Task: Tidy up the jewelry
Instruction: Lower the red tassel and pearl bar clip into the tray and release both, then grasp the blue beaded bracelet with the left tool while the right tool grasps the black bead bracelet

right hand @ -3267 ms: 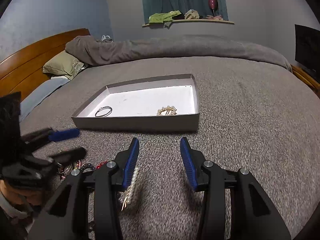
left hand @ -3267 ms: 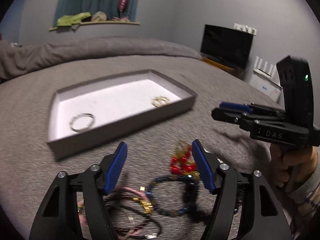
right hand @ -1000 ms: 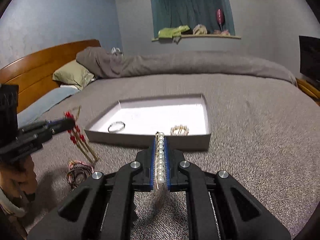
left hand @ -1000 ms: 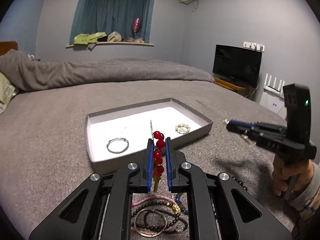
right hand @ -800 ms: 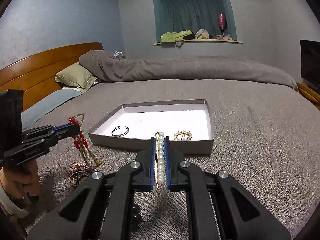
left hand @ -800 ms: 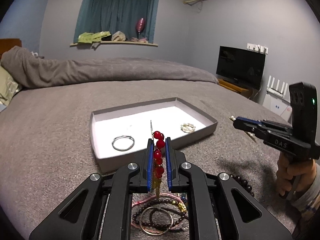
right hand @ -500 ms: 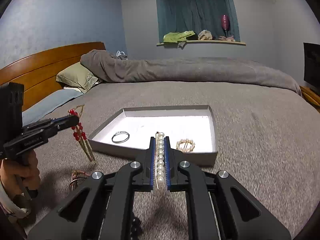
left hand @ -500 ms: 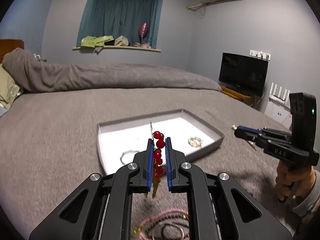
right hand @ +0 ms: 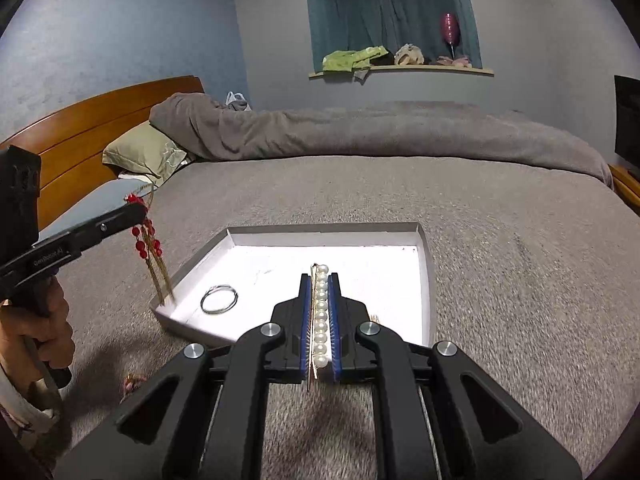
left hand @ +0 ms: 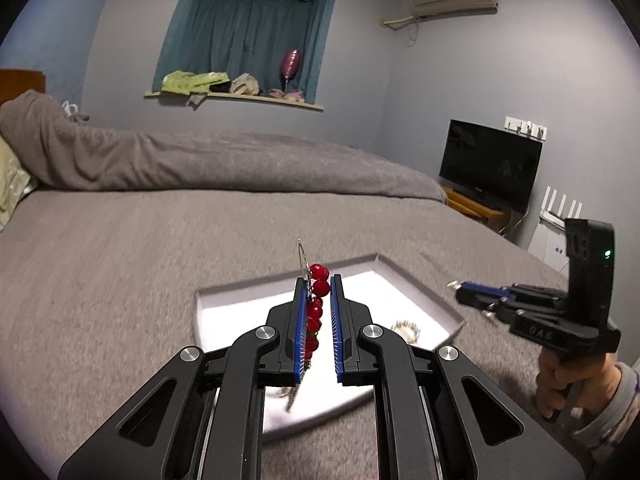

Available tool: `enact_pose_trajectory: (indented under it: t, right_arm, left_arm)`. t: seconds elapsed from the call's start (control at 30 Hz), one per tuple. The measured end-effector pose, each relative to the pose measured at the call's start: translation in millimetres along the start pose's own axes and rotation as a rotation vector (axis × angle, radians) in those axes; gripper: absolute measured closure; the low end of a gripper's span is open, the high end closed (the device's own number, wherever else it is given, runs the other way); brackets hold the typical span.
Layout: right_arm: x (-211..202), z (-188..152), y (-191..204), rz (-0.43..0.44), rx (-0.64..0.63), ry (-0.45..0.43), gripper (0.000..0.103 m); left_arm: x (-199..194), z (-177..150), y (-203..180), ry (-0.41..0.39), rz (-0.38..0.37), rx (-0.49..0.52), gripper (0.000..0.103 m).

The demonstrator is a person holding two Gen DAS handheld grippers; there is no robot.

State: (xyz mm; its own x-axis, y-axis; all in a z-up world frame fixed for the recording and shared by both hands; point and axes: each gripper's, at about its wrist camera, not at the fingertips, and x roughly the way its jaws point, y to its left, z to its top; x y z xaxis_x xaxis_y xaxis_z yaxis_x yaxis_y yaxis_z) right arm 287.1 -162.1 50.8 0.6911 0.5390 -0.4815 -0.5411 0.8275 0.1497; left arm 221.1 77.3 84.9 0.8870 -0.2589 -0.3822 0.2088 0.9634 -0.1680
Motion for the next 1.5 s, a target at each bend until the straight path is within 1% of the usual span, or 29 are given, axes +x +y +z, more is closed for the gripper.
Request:
enact_pose_trajectory:
  t: [0.1,0.2,0.33,0.47,0.6,0.63,0.67,0.7,0.73,0.77,0.8,0.87,0.9,0.93,1.03,1.1,1.13,1.27,1.4,1.43,1.5]
  right_arm:
    - [11.5,8.5,-3.3,0.004,0.009,0.014,0.095]
    - [24.4,11.1,-10.2,-0.008,0.017,0.036,0.095]
    - [43.2,3.3,-22.5,-0.029,0.037,0.089,0.095]
    - [58.1,-12.0,-33.9,-0.043,0.050,0.153,0.095]
    - [62.8,-18.7,-36.1,-0.047,0.050,0.185,0.095]
    - [63.8,-18.2,-35.4,-0.047,0.048,0.192,0.095]
    - [64.4,-18.8,-34.0,-0.047,0.040,0.198,0.095]
    - [64.5,-19.2,-32.5,-0.046,0.032,0.199,0.095]
    - [64.1,-19.4,-31.4,-0.046,0.027,0.201,0.094]
    - [63.0,-19.7,-30.3,-0.046,0.021,0.202,0.094]
    - [61.1,-20.0,-29.1,-0.047,0.016,0.200,0.093]
    - [56.5,-20.4,-29.3,-0.045,0.020,0.194,0.087]
    - [52.4,-21.1,-30.1,-0.041,0.028,0.186,0.078]
    - [48.2,-22.1,-30.9,-0.034,0.035,0.177,0.074]
    - [34.0,-25.9,-29.7,-0.029,0.044,0.157,0.074]
    - [25.8,-29.4,-26.4,-0.025,0.042,0.156,0.074]
    - [22.1,-31.4,-24.3,-0.022,0.039,0.157,0.074]
    - [5.2,-41.5,-14.1,-0.002,0.038,0.157,0.072]
    - [-9.3,-53.3,-0.7,0.002,0.018,0.153,0.070]
    - [-12.5,-56.0,1.6,0.005,0.015,0.154,0.068]
    - [-19.0,-61.4,5.2,0.008,0.013,0.155,0.064]
  left_arm:
    - [10.7,7.4,-0.7,0.004,-0.005,-0.001,0.091]
    - [25.6,6.3,-1.9,0.030,-0.005,0.000,0.091]
    - [45.3,-11.5,-5.0,0.096,-0.013,0.001,0.091]
    - [59.5,-32.2,-7.1,0.168,-0.014,0.005,0.091]
    - [67.3,-47.6,-6.6,0.235,0.000,0.010,0.091]
    - [67.5,-49.9,-6.2,0.244,0.005,0.010,0.085]
    - [67.3,-51.2,-5.4,0.249,0.012,0.008,0.078]
    - [66.4,-51.3,-5.1,0.251,0.016,0.006,0.074]
    - [63.6,-52.6,-4.8,0.249,0.016,0.004,0.068]
    - [60.4,-52.7,-5.0,0.245,0.016,0.007,0.065]
    - [57.0,-52.8,-5.4,0.242,0.018,0.010,0.064]
    - [50.3,-54.0,-5.0,0.239,0.019,0.010,0.062]
    - [44.2,-55.1,-4.1,0.235,0.020,0.005,0.062]
    - [39.3,-56.7,-3.2,0.231,0.020,0.000,0.060]
    - [24.1,-62.3,-1.9,0.227,0.022,-0.007,0.057]
    - [12.7,-68.3,0.5,0.227,0.034,-0.013,0.051]
    - [10.5,-68.3,0.3,0.231,0.038,-0.015,0.045]
    - [-4.6,-77.0,4.0,0.245,0.053,-0.022,0.044]
    - [-18.2,-88.1,-0.3,0.261,0.063,-0.022,0.043]
    - [-21.1,-91.9,-1.5,0.270,0.065,-0.022,0.042]
    - [-26.5,-99.7,-3.3,0.282,0.077,-0.021,0.036]
